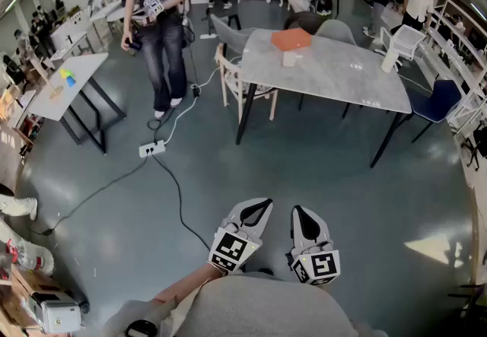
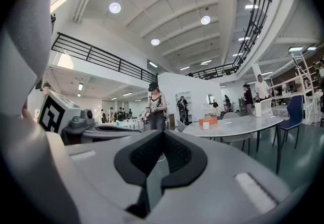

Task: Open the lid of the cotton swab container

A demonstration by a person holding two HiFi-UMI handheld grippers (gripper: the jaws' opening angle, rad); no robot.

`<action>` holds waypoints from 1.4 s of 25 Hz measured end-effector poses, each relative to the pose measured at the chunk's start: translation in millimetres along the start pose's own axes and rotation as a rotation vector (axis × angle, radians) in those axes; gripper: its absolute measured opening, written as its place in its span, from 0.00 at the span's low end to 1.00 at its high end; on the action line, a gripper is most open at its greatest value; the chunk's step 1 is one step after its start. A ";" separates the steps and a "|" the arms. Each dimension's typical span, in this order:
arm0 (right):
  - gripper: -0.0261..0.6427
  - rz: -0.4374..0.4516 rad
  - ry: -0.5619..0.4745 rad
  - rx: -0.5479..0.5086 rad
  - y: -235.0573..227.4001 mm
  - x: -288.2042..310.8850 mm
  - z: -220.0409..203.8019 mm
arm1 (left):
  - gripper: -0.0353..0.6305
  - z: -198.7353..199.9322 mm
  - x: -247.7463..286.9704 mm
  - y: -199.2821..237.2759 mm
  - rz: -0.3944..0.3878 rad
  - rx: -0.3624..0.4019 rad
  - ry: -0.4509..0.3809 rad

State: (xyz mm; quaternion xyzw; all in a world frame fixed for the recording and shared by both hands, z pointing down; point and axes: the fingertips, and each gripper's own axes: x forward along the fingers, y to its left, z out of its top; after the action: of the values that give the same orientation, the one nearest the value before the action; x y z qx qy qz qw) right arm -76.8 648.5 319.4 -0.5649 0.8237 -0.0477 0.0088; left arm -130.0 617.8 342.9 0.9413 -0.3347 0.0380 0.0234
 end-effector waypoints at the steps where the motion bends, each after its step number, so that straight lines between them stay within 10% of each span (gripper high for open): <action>1: 0.03 -0.001 0.001 0.000 1.2 -0.5 -0.1 | 0.05 0.0 -1.3 -0.2 -0.001 0.000 0.000; 35: 0.03 -0.102 -0.022 0.015 39.7 25.9 -11.9 | 0.05 -21.9 -23.0 45.6 -0.071 -0.028 0.024</action>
State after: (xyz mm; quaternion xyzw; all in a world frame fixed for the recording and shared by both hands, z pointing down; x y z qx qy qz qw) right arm -123.9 639.3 328.7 -0.6064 0.7935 -0.0482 0.0199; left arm -177.8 598.5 363.6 0.9516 -0.3012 0.0439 0.0421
